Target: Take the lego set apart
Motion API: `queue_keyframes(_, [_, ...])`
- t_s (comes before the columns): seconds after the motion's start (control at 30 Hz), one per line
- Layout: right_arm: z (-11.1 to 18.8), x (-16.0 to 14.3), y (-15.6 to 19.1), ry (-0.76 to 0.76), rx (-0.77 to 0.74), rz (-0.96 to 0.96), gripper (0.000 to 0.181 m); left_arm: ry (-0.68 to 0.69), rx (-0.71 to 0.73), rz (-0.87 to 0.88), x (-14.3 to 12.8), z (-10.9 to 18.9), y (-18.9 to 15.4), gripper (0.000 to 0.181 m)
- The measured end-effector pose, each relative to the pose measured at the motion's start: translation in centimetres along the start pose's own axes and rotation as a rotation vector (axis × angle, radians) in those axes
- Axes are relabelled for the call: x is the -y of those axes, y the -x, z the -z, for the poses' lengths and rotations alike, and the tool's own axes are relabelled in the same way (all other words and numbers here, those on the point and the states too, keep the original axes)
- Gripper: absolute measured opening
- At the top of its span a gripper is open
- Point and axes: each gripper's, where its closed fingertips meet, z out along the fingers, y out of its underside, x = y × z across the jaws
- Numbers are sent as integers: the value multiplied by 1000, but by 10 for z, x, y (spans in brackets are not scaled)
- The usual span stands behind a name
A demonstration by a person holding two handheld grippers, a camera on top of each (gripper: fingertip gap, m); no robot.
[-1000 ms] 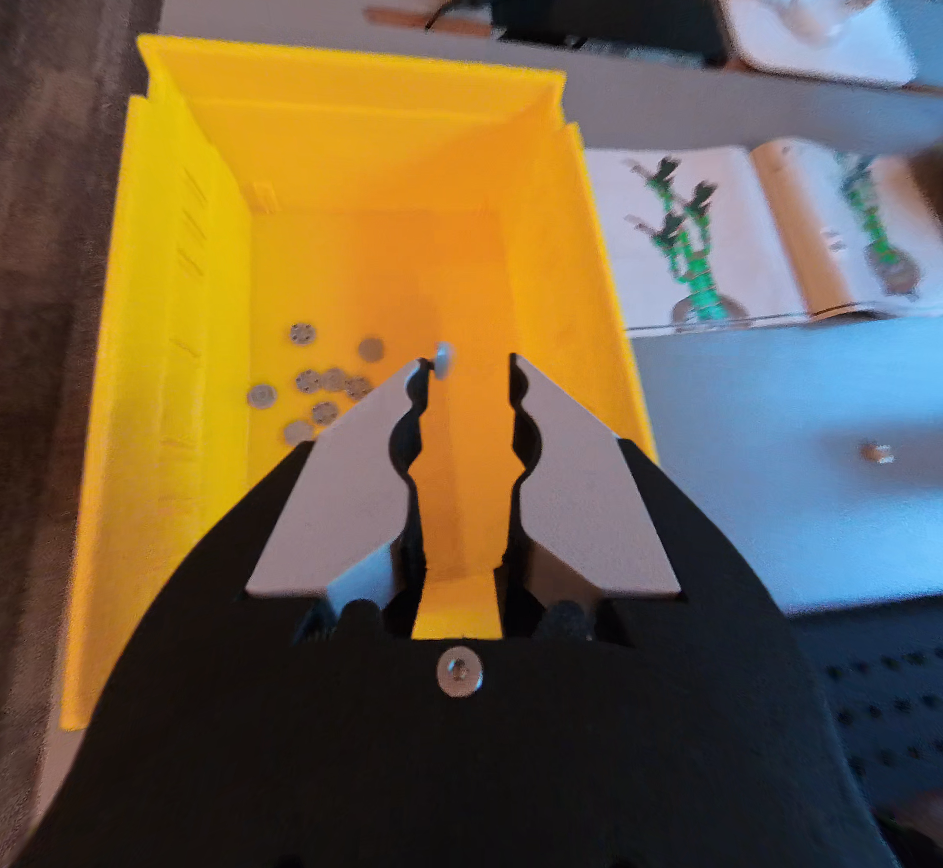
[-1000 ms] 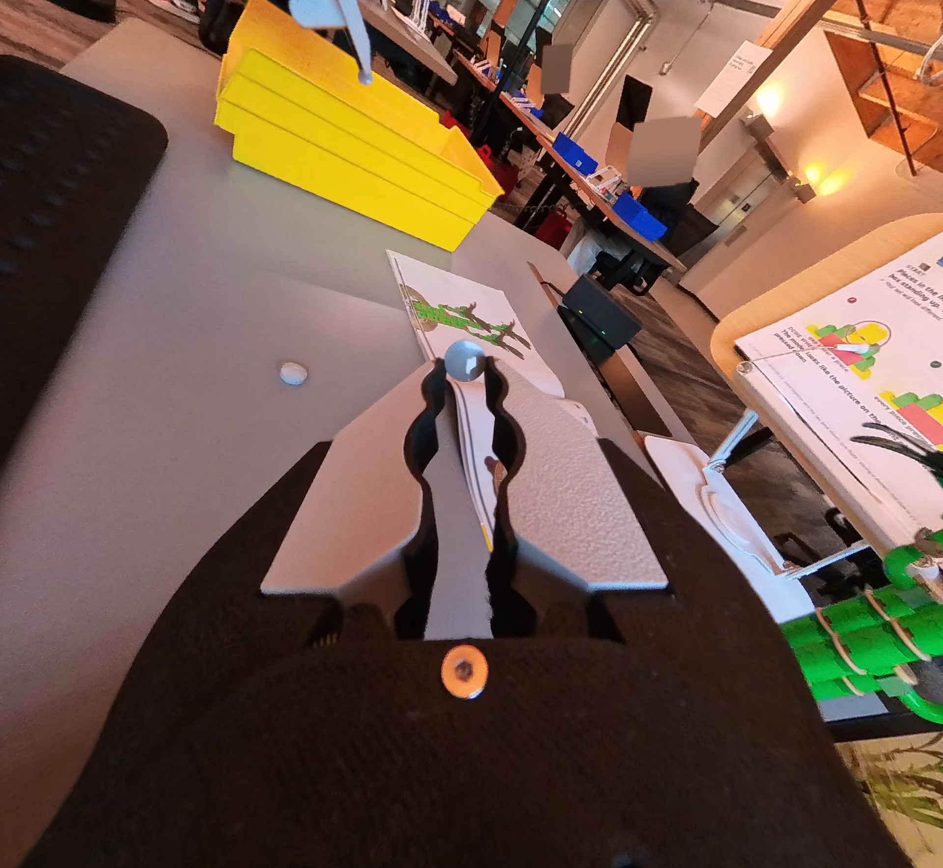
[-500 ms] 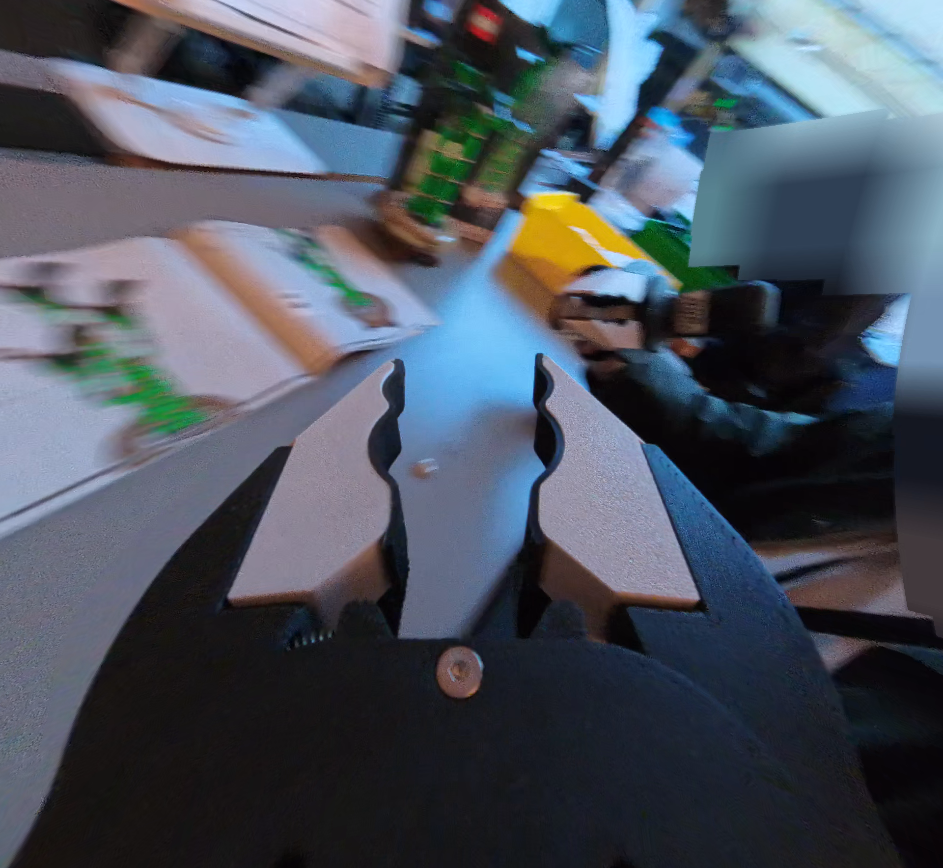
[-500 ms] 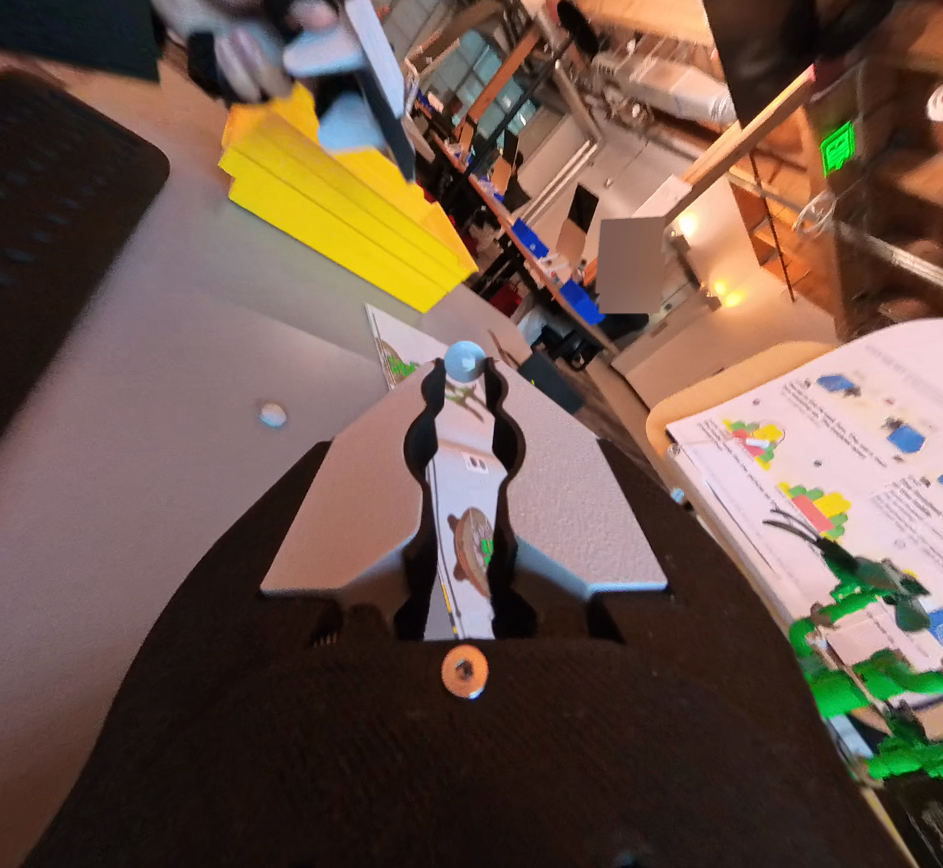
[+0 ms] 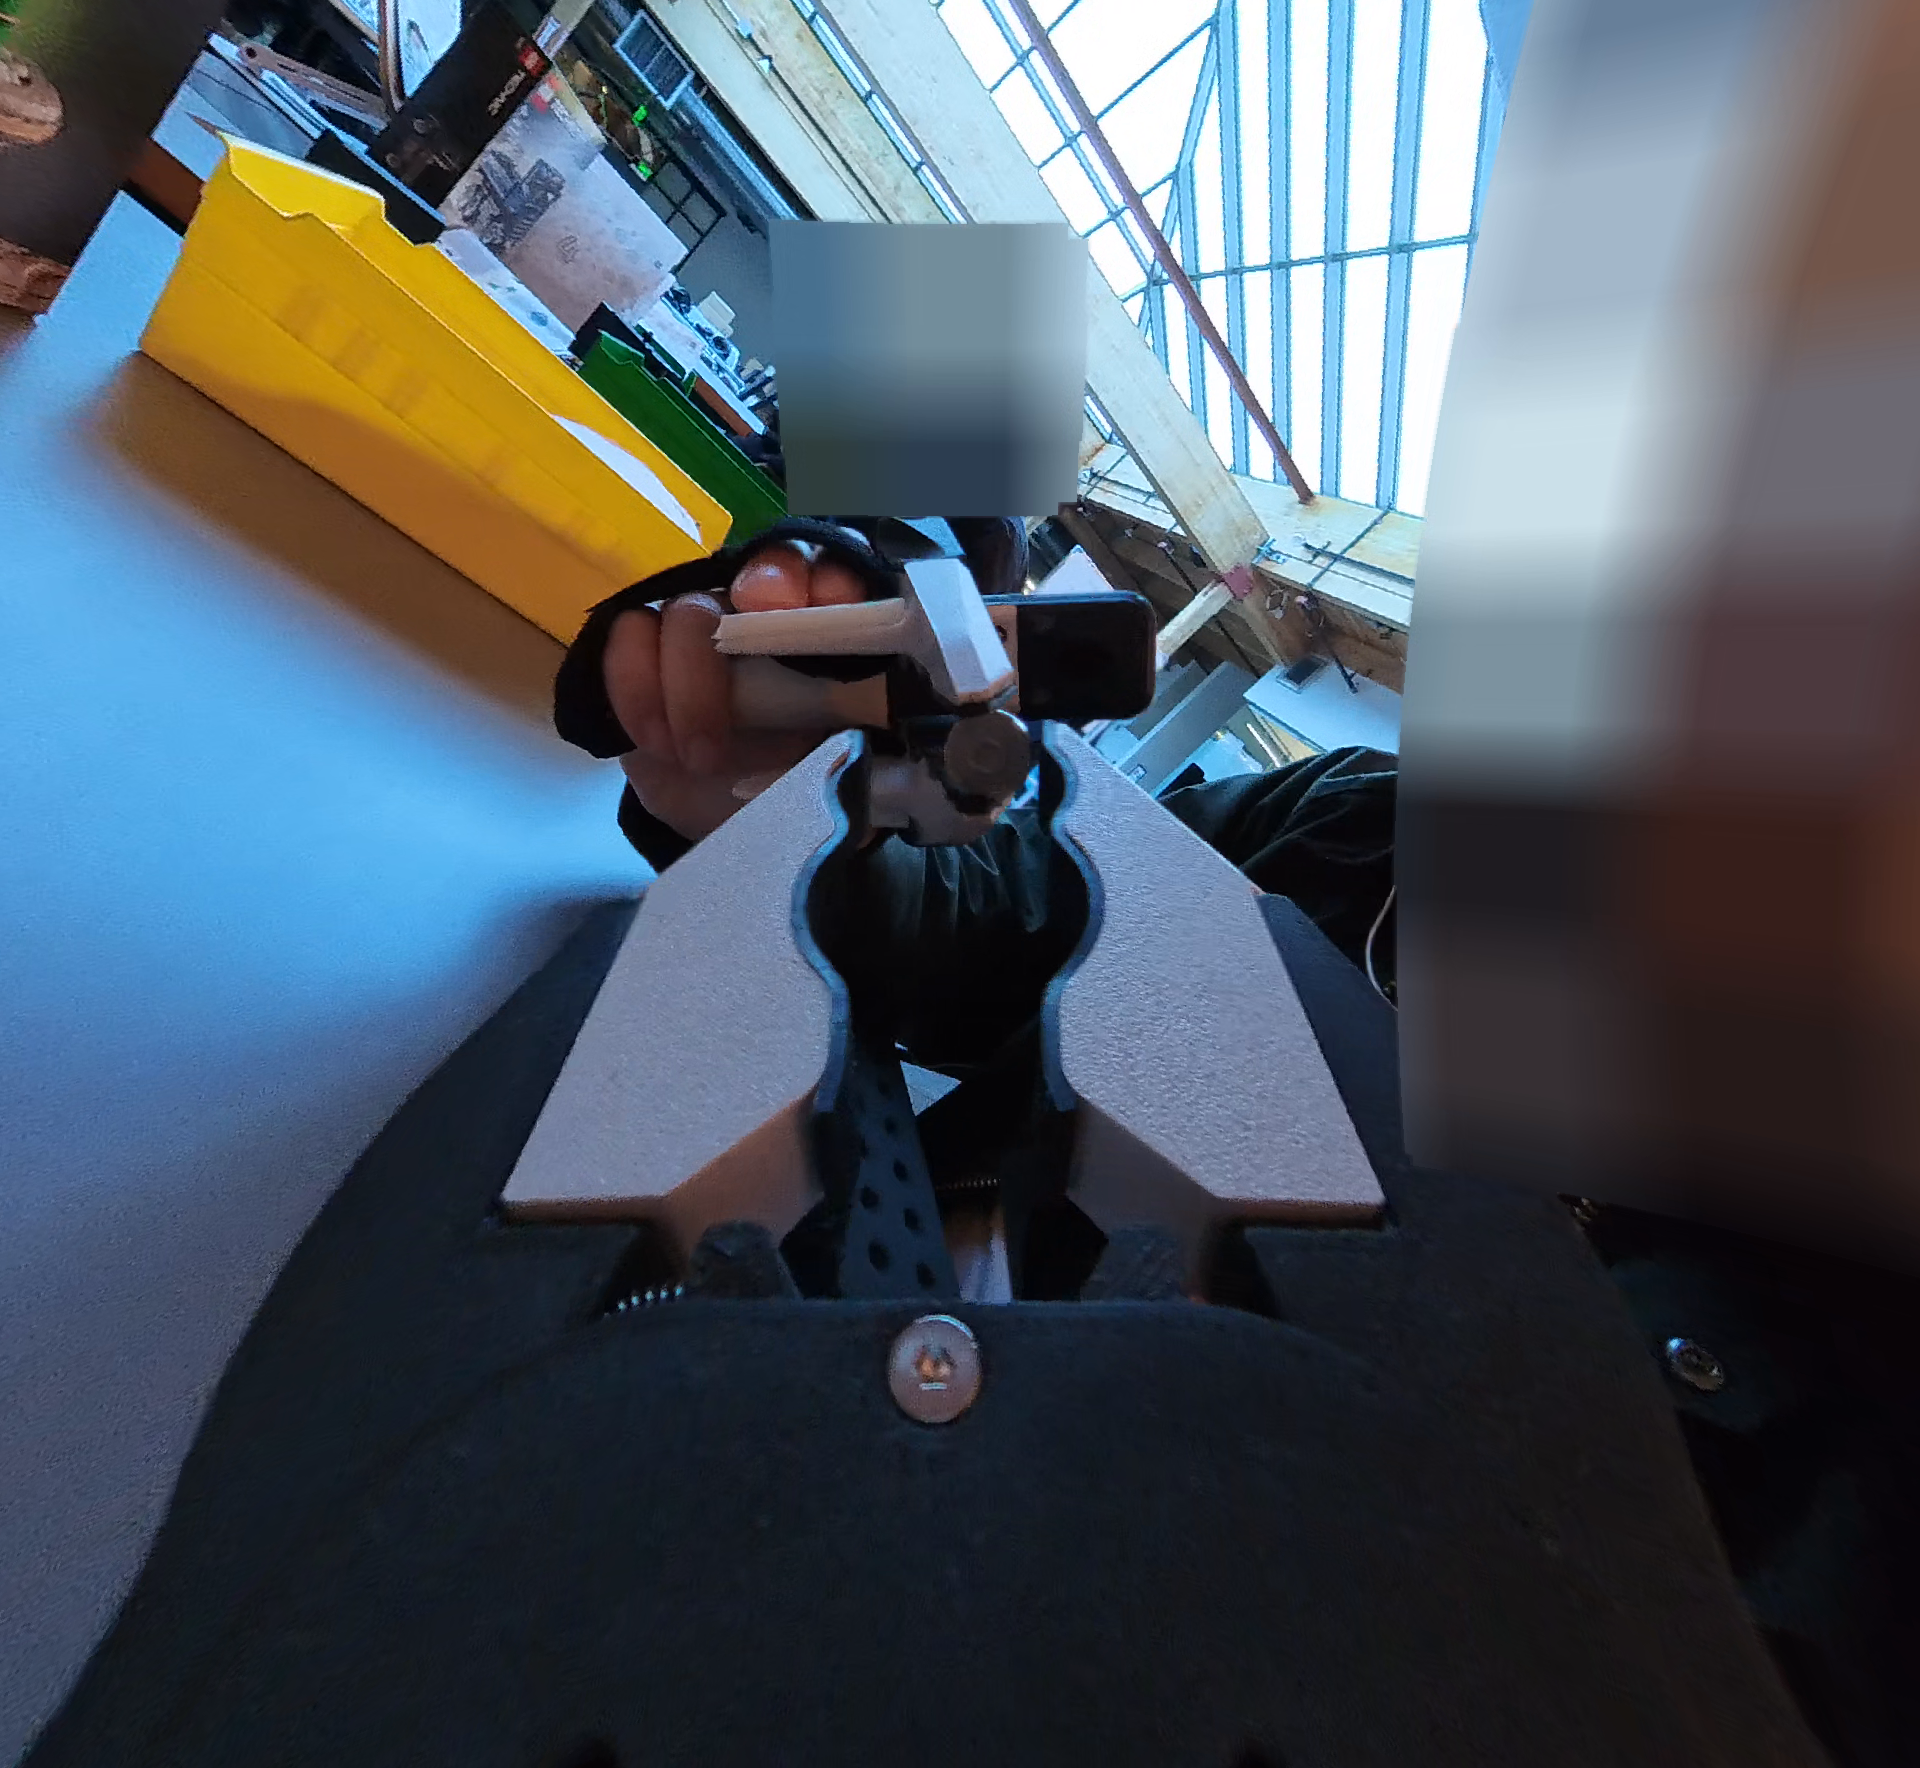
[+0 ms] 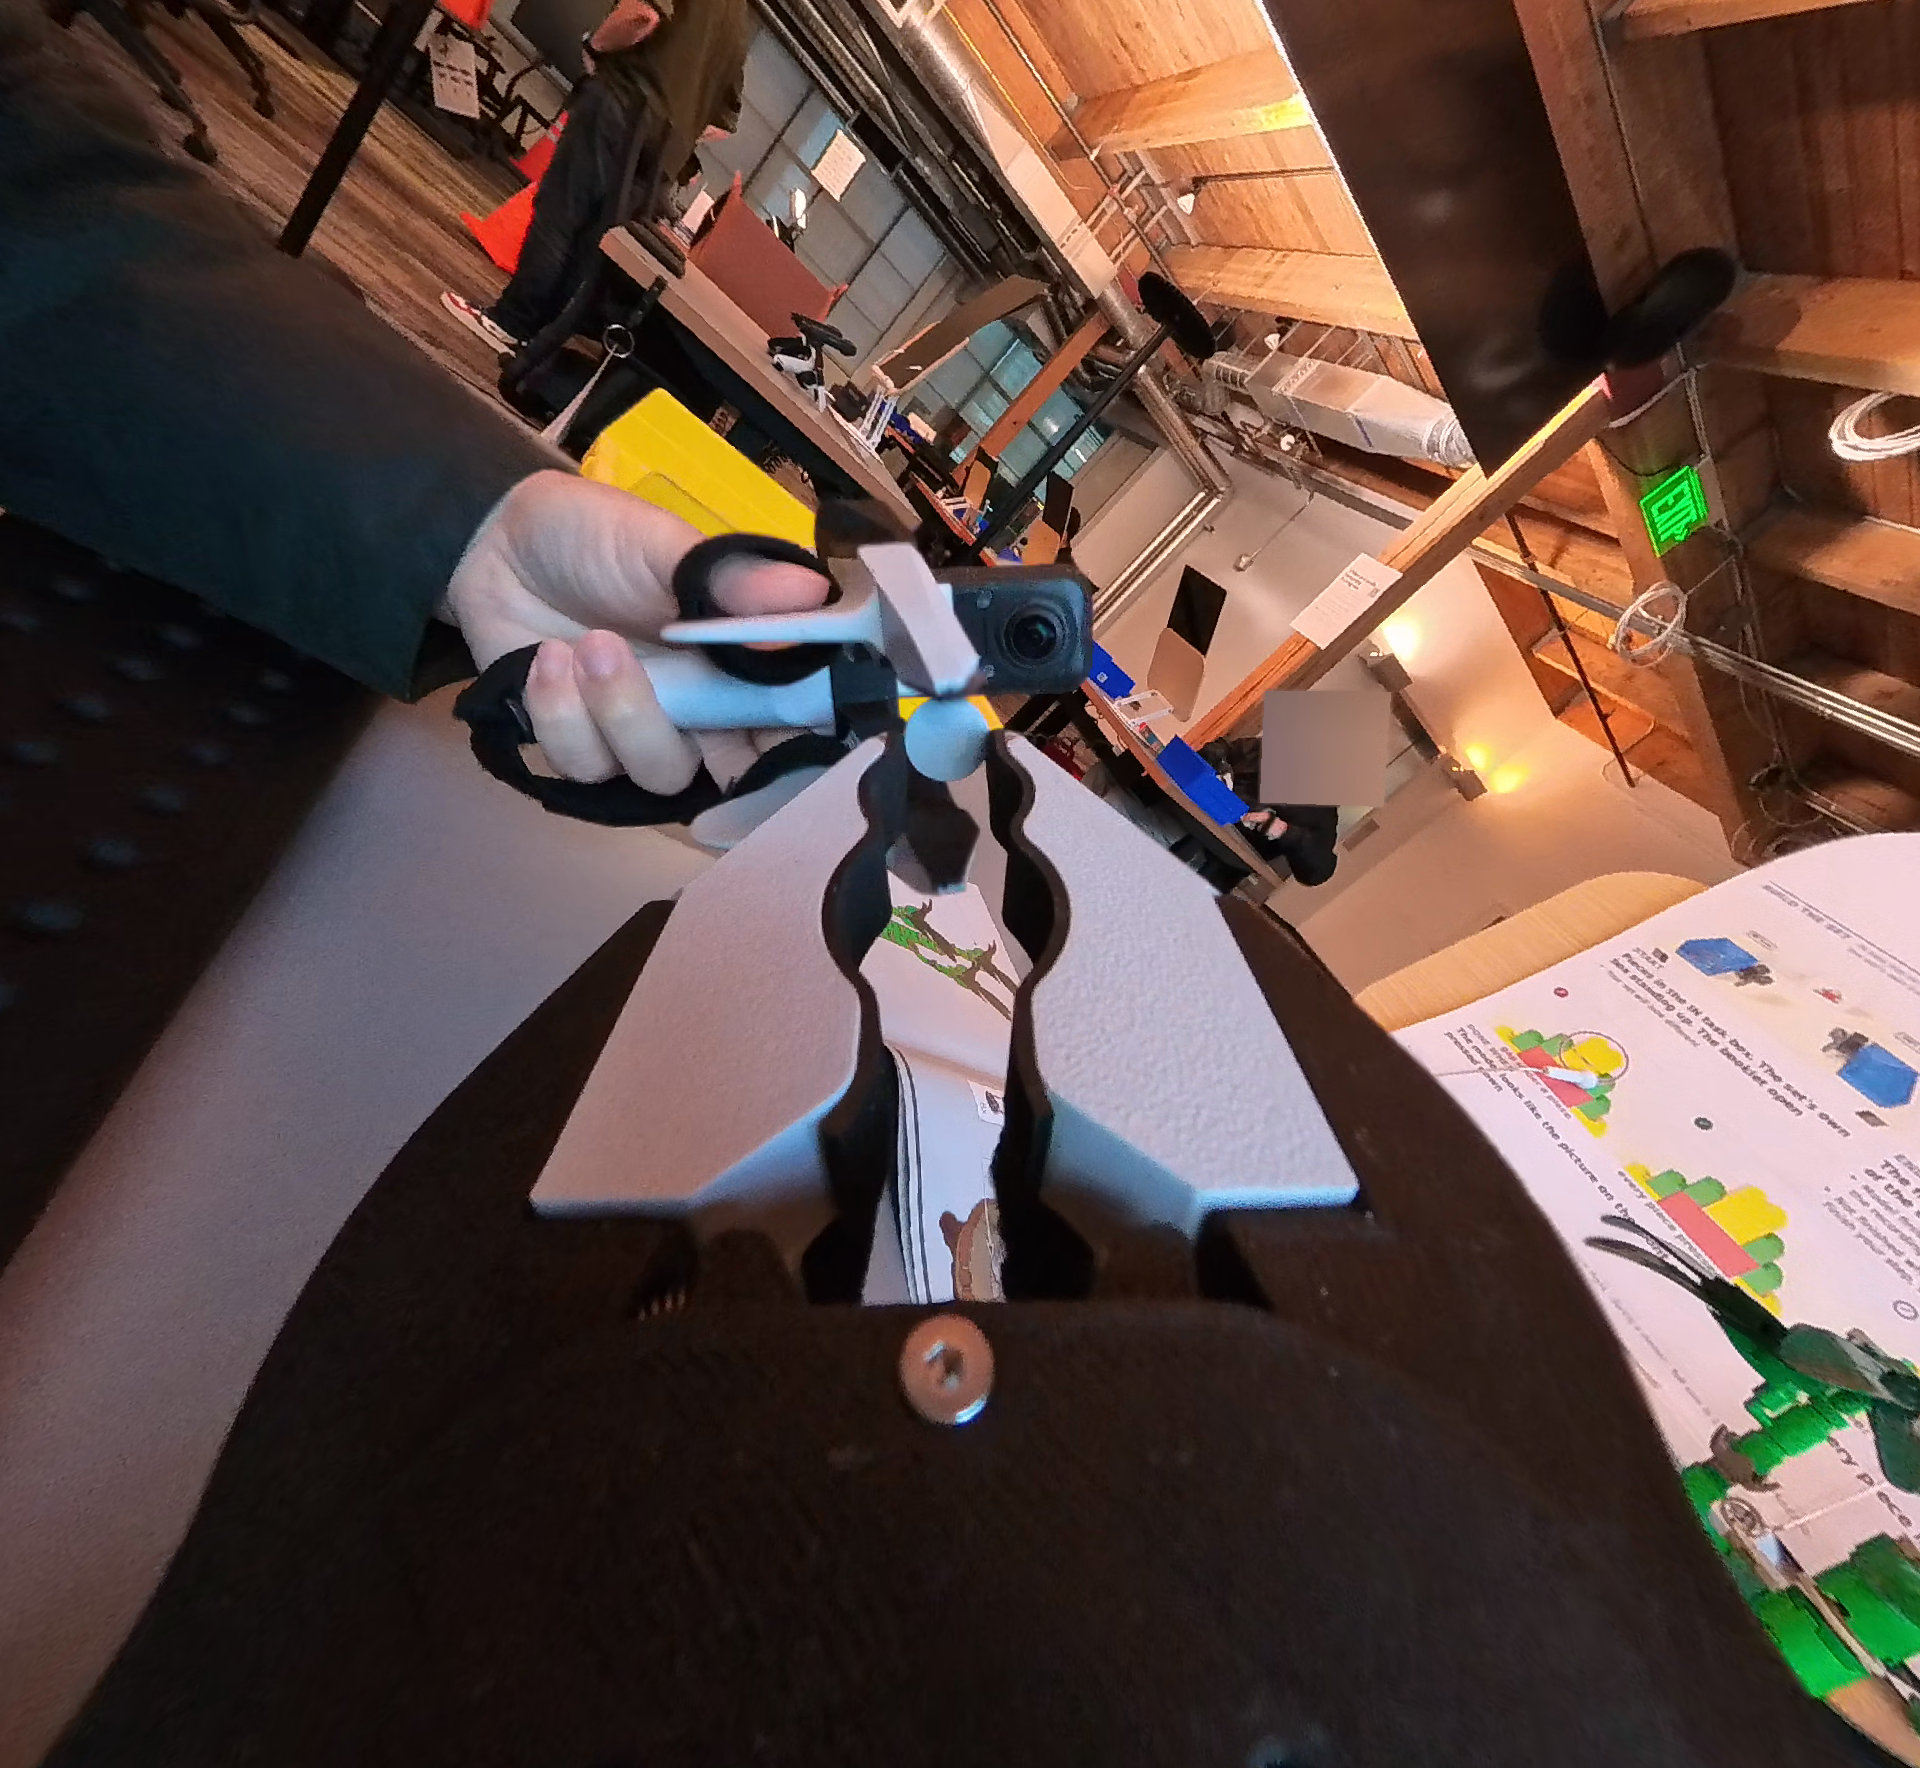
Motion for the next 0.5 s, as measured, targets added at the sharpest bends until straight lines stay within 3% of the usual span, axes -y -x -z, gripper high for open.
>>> queue_keyframes(0.07, [0,-1,-1,8,-7,8,13,-21,-37,-15,2,2,-5,14])
queue_keyframes(0.2, [-2,-7,1,24,3,-15,17,-35,-14,-65,3,6,-8,13])
queue_keyframes(0.33, [-3,-16,-3,67,-14,-25,25,-102,188,-142,27,45,-14,13])
queue_keyframes(0.4, [-3,-24,-5,105,-21,-25,25,-106,511,-311,45,100,-16,14])
queue_keyframes(0.43, [-4,-28,-6,124,-25,-24,26,-98,768,-408,56,145,-13,14])
queue_keyframes(0.5, [-6,-34,-4,151,-11,-31,26,-67,1353,-537,74,263,-21,14])
